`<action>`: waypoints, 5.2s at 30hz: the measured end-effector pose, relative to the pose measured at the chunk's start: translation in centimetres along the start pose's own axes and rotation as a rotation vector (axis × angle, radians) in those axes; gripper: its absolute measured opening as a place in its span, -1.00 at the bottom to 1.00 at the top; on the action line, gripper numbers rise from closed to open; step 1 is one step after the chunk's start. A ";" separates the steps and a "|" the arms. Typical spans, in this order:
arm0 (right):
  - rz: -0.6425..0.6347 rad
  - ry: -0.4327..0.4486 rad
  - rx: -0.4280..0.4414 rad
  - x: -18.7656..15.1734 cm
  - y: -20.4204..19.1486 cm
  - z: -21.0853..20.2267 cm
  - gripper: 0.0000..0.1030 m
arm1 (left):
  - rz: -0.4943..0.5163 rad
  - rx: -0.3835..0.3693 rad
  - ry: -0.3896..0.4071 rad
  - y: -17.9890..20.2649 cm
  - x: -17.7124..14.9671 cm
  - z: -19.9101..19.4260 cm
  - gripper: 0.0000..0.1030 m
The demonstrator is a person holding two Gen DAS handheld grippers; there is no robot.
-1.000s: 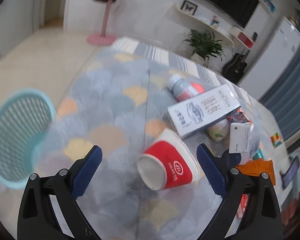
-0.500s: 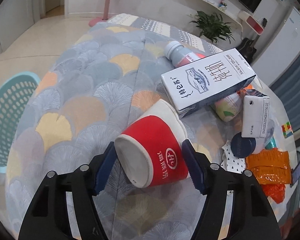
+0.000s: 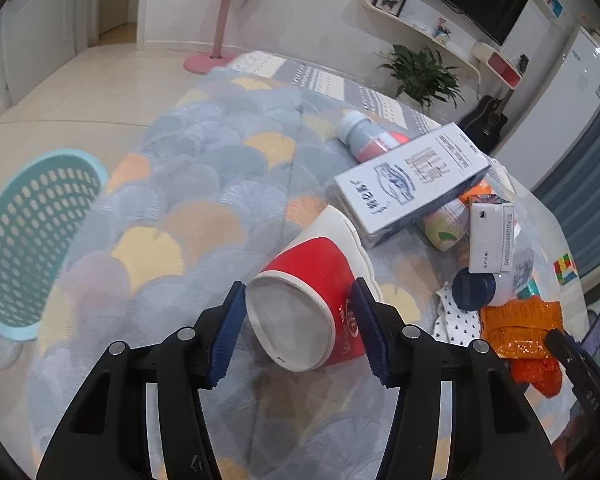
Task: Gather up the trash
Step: 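Grasp the red-and-white paper cup with the left tool while the right tool grasps the orange wrapper, then carry both items over the blue basket and open both tools to drop them, then grasp the white milk carton with the left tool while the right tool grasps the teal packet, then carry carton and packet over the blue basket and open both tools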
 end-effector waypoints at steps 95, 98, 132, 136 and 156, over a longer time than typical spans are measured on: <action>-0.276 0.079 0.333 2.1 -24.7 0.6 0.21 | -0.096 0.071 0.405 -14.8 4.3 -15.6 0.77; -0.232 0.179 0.250 4.8 -18.9 -2.3 0.21 | -0.001 0.004 0.414 -10.5 6.3 -14.5 0.80; 0.094 0.028 -0.180 7.0 11.4 3.7 0.19 | 0.436 -0.283 0.069 6.2 9.2 7.0 0.29; 0.078 -0.020 -0.152 6.2 10.7 4.7 0.19 | 0.405 -0.306 0.065 6.1 8.8 6.7 0.15; 0.041 0.000 -0.173 7.4 8.0 4.5 -0.30 | 0.212 -0.291 0.155 1.1 8.7 0.8 0.04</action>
Point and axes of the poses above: each gripper's, at about its wrist camera, not at the fingertips, and z roughly the way its jaws point, y to its right, x to its top, the point moved 4 cm from there along z, roughly the way its jaws point, and after that the axes turned 15 degrees about z, right-handed, at the moved point
